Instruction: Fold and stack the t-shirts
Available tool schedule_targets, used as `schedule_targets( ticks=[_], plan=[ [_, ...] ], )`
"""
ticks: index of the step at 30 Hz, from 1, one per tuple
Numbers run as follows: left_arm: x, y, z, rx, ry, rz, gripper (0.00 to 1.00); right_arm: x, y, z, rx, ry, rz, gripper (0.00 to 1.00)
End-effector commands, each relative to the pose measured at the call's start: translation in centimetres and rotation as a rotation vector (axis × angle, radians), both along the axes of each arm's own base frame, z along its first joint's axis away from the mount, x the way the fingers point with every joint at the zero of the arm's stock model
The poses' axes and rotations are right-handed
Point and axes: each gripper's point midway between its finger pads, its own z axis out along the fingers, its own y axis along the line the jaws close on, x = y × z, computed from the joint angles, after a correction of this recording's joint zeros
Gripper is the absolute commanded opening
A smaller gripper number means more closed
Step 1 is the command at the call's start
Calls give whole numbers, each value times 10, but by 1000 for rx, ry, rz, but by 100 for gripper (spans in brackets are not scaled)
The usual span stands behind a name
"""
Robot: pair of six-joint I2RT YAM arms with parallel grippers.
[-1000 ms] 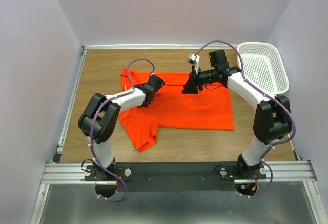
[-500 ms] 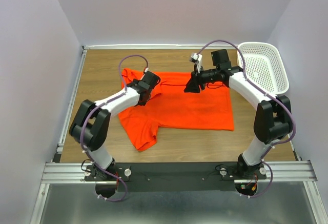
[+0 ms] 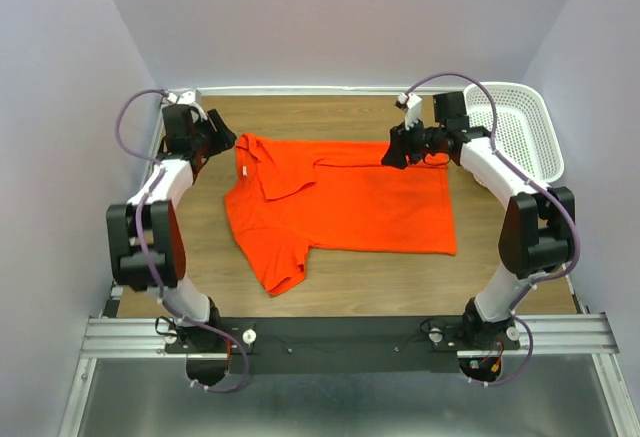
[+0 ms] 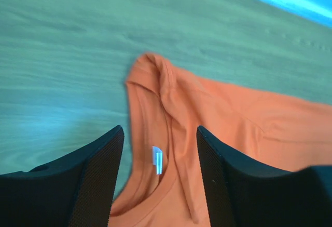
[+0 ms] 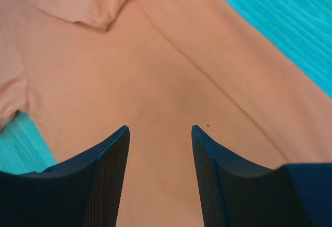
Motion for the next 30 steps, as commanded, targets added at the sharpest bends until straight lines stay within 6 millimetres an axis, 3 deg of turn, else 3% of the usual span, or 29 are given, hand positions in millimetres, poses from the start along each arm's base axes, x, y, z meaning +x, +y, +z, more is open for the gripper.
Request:
schedule_targets(
  ticks=[1,3,4,5,6,8,25,30],
  plan=[
    [21,-27,-25,-110,46,-133,61,23,-23,-11,-44,5,-144,59],
    [32,-27,-35,-122,65,-138,56,24,-27,-13,-36,14,-150,59],
    [35,-28,-54,-131,106,-138,54,23,-27,-14,-28,20,-149,59],
    [41,-26,-56,-131,105,-133,53,24,-29,-12,-23,18,-151,59],
    [44,-26,-71,-131,134,-127,52,24,-29,-14,-20,25,-151,59],
    [51,-26,-78,-134,141,-132,52,23,-30,-14,-9,31,-148,59],
    [68,-51,-106,-187,192,-225,49,25,-36,-26,-2,67,-156,59],
    [72,-56,-106,-191,191,-237,46,26,-37,-29,-2,74,-160,59]
  ],
)
